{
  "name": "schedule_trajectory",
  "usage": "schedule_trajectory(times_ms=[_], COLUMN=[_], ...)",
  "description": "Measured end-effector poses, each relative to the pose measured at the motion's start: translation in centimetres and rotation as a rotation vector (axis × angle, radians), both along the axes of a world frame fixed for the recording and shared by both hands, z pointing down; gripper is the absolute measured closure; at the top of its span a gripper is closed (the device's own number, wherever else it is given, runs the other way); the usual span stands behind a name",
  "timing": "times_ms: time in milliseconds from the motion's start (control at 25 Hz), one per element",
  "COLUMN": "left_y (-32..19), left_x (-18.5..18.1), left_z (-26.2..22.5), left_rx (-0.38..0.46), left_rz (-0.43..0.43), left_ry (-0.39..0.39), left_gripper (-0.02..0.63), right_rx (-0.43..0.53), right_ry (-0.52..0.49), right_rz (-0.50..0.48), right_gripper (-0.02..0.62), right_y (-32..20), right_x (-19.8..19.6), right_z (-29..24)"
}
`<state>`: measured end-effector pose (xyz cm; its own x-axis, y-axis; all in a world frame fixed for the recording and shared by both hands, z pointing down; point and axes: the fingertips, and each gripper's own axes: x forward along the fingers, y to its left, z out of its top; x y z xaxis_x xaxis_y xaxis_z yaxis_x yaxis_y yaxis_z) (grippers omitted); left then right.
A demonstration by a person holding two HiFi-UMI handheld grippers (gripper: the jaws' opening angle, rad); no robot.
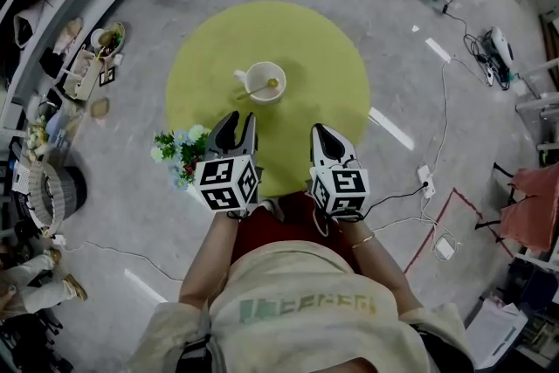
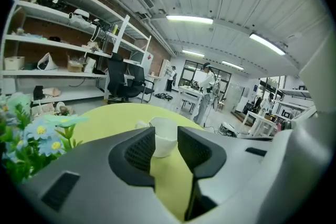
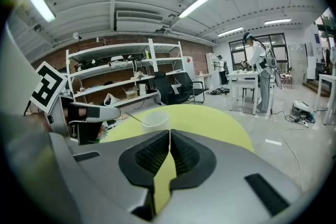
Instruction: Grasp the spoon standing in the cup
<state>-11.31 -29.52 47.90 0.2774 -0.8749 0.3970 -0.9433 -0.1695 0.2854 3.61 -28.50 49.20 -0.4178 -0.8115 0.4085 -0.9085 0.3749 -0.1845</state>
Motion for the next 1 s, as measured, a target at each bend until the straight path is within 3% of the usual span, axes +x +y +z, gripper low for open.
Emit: schedule_trajectory(times_ms=[880,1000], left_y=[-6.6,-7.0], left_x=[-1.3,-1.3], left_z=[4.3,4.5], left_rx=[-0.122,-0.126], left_rz=[-0.108,-0.117], left_ry=[-0.001,-0.002], left_gripper=[0.483,0.506], right_rx=[-0.075,-0.083], right_ry=[0.002,0.005], right_rz=[-0.063,-0.068], right_gripper=[0.558,0.558], right_y=[-6.2,-6.6], right_x=[-0.2,-0.3], right_z=[3.2,3.5])
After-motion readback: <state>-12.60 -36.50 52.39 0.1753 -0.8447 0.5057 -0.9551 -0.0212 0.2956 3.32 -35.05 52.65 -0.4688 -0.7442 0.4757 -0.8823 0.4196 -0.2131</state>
